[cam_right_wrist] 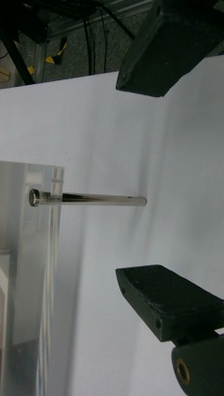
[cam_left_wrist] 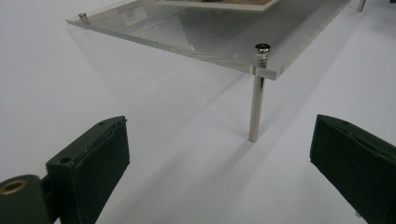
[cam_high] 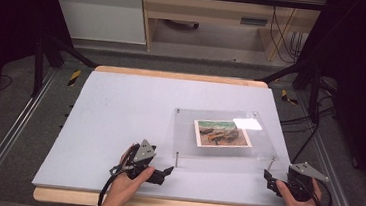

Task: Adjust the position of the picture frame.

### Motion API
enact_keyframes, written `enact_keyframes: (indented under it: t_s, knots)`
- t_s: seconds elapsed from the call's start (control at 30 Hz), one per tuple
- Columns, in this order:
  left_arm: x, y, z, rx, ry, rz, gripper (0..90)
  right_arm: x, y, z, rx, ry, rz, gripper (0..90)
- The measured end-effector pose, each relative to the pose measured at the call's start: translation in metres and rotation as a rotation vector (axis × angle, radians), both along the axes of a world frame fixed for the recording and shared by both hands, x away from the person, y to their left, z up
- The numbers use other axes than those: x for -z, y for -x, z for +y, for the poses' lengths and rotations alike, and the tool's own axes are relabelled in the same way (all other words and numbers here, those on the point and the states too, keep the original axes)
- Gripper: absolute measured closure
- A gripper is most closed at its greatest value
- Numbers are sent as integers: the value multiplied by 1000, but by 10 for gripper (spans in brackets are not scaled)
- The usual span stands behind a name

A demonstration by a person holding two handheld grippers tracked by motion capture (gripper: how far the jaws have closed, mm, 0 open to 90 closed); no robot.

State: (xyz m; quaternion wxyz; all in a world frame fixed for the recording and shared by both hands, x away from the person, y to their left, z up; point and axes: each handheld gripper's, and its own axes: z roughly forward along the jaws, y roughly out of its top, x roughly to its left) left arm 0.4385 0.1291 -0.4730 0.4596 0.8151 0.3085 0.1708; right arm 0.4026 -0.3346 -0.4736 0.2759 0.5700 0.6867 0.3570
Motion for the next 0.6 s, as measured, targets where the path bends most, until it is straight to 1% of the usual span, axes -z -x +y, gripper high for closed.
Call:
enact_keyframes:
  t_s: [0.07, 0.1, 0.13, 0.17, 0.2, 0.27, 0.33, 0.4, 0.43, 0.47, 0.5, 0.53, 0.57, 0.6]
  knots:
    - [0, 0, -1, 13, -15, -2, 27, 0, 0, 0, -8, 0, -7, 104]
    - [0, 0, -1, 13, -15, -2, 30, 0, 0, 0, -8, 0, -7, 104]
    - [1, 1, -2, 10, -31, -14, 37, 0, 0, 0, -4, 8, -9, 168]
    - [1, 1, -2, 10, -31, -14, 38, 0, 0, 0, -5, 10, -9, 189]
    - [2, 1, -2, 8, -21, -11, 36, -1, 0, 0, -8, 7, -10, 211]
    - [2, 2, -3, 5, -9, -24, 35, -1, 1, 0, -9, 4, -27, 259]
    - [2, 3, -4, 9, -4, -28, 34, -1, 2, 0, -10, 1, -31, 275]
    - [3, 4, -5, 11, 13, -33, 32, 0, 2, 1, -12, 13, -50, 317]
    - [3, 4, -5, 11, 13, -33, 32, 0, 2, 1, -10, 19, -59, 317]
    - [3, 5, -6, 13, 18, -33, 32, 0, 1, 1, -12, 23, -70, 356]
    - [3, 5, -6, 15, 20, -33, 32, 0, 1, 1, -12, 23, -70, 356]
    - [4, 5, -7, 15, 22, -39, 32, 0, 0, 1, -9, 25, -85, 396]
    - [4, 5, -7, 15, 22, -39, 32, 0, 0, 1, -9, 25, -85, 396]
    - [5, 6, -8, 20, 31, -33, 32, 0, -2, 1, -12, 21, -92, 424]
